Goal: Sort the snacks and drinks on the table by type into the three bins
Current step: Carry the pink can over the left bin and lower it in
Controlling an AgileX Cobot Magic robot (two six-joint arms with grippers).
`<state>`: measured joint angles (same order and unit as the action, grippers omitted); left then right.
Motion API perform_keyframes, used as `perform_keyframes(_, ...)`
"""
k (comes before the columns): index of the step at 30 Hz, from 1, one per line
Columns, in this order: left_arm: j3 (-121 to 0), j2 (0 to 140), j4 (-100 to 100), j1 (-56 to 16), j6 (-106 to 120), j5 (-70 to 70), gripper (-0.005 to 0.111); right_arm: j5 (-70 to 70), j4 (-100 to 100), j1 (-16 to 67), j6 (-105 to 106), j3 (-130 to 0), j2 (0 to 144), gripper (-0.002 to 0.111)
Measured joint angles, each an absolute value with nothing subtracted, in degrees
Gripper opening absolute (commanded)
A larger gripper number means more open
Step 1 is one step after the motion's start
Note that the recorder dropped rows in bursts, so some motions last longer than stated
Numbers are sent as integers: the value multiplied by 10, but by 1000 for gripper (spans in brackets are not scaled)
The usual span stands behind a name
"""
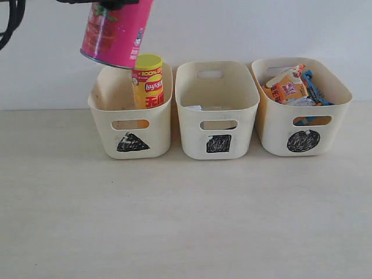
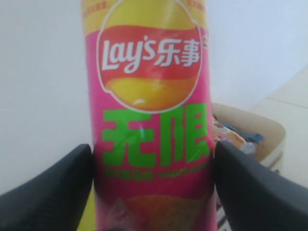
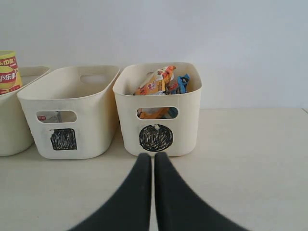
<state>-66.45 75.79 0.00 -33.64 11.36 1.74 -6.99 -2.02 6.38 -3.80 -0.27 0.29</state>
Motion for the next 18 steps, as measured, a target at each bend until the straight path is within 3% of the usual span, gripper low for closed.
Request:
perform_keyframes(8, -566, 784, -22, -249, 39, -240, 4, -70, -20, 64, -38, -3, 3, 0)
perform_keyframes(18, -555, 909, -25, -205, -10, -414, 4, -70, -20, 64, -38, -3, 3, 0)
